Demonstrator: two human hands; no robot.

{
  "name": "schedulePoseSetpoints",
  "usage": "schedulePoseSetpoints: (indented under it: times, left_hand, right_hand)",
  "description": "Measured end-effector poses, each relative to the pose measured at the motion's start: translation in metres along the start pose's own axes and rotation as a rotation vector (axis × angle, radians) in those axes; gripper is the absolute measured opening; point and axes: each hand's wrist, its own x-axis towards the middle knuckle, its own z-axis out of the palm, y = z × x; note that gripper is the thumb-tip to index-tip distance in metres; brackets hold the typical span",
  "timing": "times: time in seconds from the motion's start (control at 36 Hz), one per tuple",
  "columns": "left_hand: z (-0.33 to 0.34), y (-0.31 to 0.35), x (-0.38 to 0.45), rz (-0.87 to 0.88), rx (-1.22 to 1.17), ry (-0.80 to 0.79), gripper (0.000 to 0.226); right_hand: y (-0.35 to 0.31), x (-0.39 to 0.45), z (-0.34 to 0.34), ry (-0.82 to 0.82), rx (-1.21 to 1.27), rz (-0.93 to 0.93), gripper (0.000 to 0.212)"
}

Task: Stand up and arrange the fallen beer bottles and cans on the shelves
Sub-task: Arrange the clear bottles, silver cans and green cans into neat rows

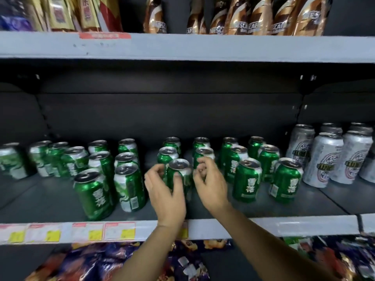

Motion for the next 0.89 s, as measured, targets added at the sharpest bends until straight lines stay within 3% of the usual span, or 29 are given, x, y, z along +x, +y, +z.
schedulePoseSetpoints:
  times: [0.06,0.11,0.17,0.25,0.69,0.89]
  left_hand:
    - [-0.012,-0.01,0.009,-0.226,-0.019,-0.138,0.033]
    - [-0.018,-0.016,0.015,-0.436,-0.036,-0.404,0.045]
    - [-0.02,-0.02,0.017,-0.424,0.126,-0.591,0.055]
    - [-0.017,-0.026,0.018,-0.38,0.245,-0.541,0.067]
    - [0.029,-0.002,-0.012,-0.278,0.217,-0.64,0.054]
    - [0.039,-0.001,-0.018,-0.265,0.225,-0.635,0.057]
  right_hand:
    - [0.002,-0.013,0.015,-0.085,0.037,0.099,0.039]
    - [0.004,-0.025,0.025,-0.118,0.063,0.167,0.042]
    - [0.006,-0.031,0.028,-0.127,0.05,0.204,0.042]
    - [0.01,-0.033,0.024,-0.117,0.035,0.23,0.046]
    - [0.032,-0.049,-0.017,0.044,-0.002,0.354,0.047]
    - [0.034,-0.053,-0.018,0.025,-0.016,0.366,0.063]
